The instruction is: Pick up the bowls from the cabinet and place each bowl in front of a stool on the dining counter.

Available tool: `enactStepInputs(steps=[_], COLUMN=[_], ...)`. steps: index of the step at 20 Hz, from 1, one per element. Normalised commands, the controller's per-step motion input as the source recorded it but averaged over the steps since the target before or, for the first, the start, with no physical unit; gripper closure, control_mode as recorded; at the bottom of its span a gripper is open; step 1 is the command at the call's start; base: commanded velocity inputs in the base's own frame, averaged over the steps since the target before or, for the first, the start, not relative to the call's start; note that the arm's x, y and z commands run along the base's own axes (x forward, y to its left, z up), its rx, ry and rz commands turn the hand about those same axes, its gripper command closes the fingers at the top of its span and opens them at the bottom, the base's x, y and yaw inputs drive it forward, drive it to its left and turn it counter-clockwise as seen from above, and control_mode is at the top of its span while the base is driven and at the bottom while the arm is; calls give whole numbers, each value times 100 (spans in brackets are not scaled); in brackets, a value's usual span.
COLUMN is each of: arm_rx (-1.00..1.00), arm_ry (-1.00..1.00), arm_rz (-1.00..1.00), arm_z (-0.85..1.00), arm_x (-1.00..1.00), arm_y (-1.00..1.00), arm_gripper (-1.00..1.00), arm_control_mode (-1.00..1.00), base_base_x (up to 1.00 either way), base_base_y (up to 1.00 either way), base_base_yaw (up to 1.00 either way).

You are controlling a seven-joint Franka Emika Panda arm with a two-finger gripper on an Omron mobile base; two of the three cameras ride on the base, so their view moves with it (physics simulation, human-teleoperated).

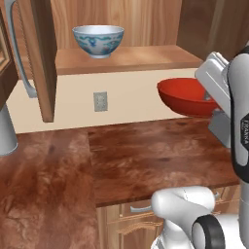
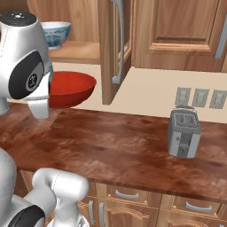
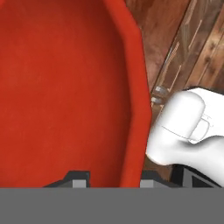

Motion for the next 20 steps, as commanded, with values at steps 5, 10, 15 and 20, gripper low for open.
enactStepInputs(steps=[5, 10, 15, 20], arm_rx=[0, 0, 0, 0], arm_ry=[0, 0, 0, 0], arm_rz=[0, 0, 0, 0], arm_z=[-11, 0, 0, 0], arm_x=[-25, 0, 0, 0], arm_y=[-1, 0, 0, 0], arm_gripper=[100, 100, 100, 100], arm_control_mode=[100, 100, 100, 100], base_base_x=[-12, -100, -75, 0], base_base_y=[-1, -56, -16, 0], base_base_yaw=[0, -17, -78, -100])
